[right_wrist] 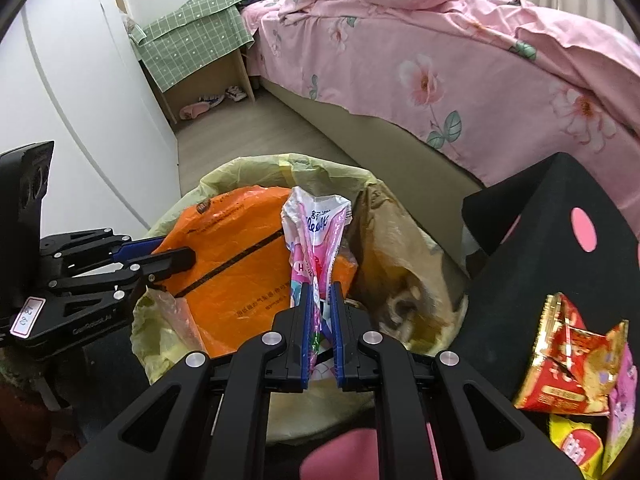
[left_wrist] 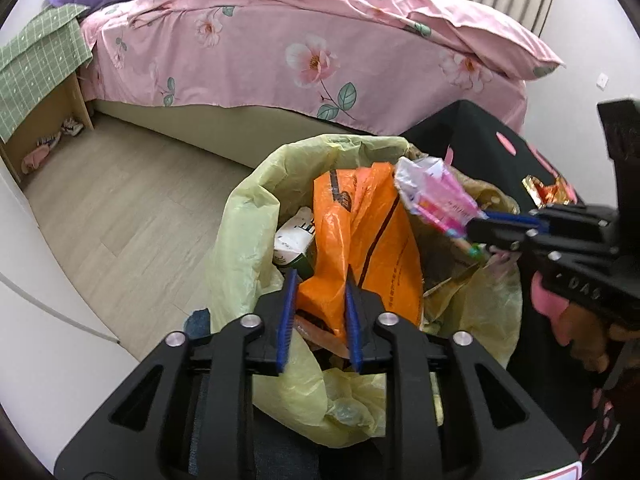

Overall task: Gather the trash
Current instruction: 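Carry the orange bag and pink packet over the yellow bin and open both grippers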

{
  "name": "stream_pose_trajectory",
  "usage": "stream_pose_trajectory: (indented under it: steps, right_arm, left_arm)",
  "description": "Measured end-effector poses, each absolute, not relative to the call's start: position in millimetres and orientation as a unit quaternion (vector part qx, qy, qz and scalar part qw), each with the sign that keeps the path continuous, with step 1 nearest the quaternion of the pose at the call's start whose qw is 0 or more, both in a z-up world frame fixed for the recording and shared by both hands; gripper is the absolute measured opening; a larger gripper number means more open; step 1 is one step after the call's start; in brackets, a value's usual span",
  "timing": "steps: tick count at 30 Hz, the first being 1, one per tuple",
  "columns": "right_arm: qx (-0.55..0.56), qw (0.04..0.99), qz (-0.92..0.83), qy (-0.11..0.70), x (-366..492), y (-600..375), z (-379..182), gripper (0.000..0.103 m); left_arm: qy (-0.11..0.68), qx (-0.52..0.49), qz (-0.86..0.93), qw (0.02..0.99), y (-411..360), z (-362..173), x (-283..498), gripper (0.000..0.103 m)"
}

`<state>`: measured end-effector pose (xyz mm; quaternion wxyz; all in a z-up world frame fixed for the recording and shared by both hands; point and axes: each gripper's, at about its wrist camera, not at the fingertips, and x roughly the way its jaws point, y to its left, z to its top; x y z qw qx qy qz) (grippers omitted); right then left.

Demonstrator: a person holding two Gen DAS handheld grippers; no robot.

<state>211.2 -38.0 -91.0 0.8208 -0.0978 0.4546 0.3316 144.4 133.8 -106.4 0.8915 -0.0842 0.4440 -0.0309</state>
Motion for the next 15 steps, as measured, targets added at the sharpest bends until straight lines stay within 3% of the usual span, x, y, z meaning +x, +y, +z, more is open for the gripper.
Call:
stream_pose_trajectory:
  steps: [2,4,5,7,15]
  right_arm:
    - [-0.097,0.822,0.333,0.452,211,-38,-92,0.010]
    - [-0.107,0.821,0.331,0.453,211,-36,-93,0.015]
    - [-0.110,0.821,0.330,0.452,209,-37,-93,0.029]
    - [-0.099,0.822,0.339,0.446,204,-42,-90,0.045]
    - [-0.100,0.846,0.332,0.405,177,-64,-65,0.045]
  left_arm:
    - [0.438,-0.109,-0.038,0.891,138,-102,143,0.031]
    - [0.431,-0.147,-0.051,0.889,145,-98,139,0.044]
    - [0.426,-0.167,-0.053,0.888,150,-95,137,0.047]
    - [0.412,-0.185,-0.041,0.891,156,-85,133,0.051]
    - [0.338,-0.207,0.009,0.918,168,-39,112,0.058]
